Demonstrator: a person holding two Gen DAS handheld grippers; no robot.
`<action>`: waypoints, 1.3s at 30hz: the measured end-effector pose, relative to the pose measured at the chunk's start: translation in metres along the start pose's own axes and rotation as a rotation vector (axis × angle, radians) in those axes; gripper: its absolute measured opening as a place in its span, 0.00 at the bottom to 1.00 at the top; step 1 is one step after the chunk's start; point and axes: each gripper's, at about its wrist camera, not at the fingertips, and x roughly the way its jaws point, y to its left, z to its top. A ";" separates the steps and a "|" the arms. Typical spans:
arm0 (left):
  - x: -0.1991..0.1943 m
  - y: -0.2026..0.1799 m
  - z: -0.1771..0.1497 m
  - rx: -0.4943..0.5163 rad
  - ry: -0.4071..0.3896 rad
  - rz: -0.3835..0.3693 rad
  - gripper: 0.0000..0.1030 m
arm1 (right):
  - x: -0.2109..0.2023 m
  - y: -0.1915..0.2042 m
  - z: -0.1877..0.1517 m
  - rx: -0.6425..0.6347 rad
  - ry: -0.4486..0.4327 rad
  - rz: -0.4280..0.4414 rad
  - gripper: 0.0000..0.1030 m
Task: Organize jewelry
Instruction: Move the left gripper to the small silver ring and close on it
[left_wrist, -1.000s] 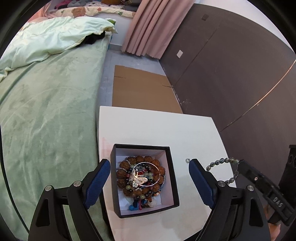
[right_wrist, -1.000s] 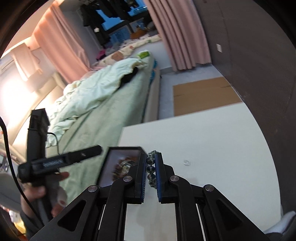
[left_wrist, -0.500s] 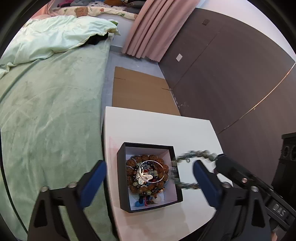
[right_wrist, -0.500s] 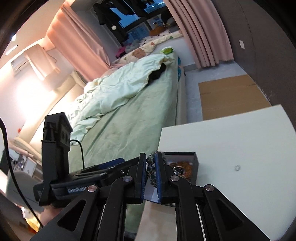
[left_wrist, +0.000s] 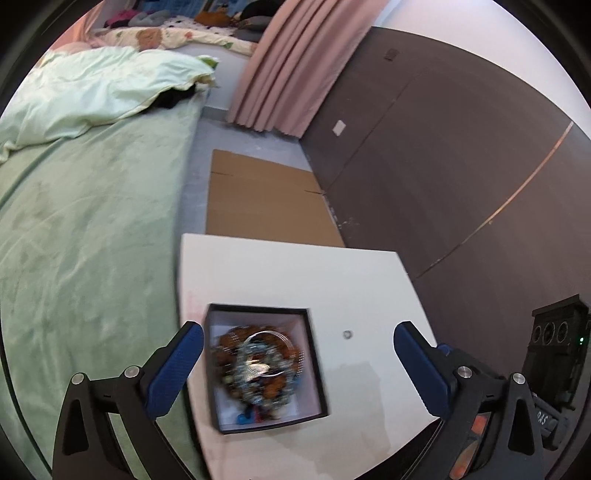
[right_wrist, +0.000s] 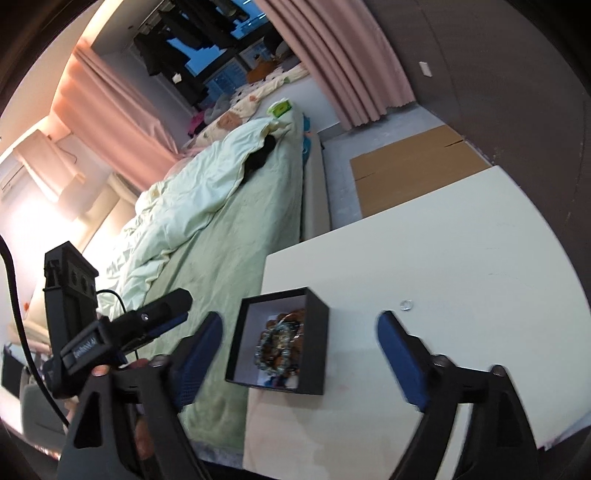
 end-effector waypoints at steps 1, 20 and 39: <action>0.001 -0.005 0.000 0.007 0.000 -0.004 1.00 | -0.004 -0.004 0.000 0.002 -0.006 -0.008 0.92; 0.062 -0.103 -0.007 0.215 0.056 -0.025 1.00 | -0.075 -0.098 0.007 0.111 -0.080 -0.127 1.00; 0.160 -0.121 -0.032 0.256 0.283 0.095 0.45 | -0.064 -0.161 0.001 0.170 -0.094 -0.120 1.00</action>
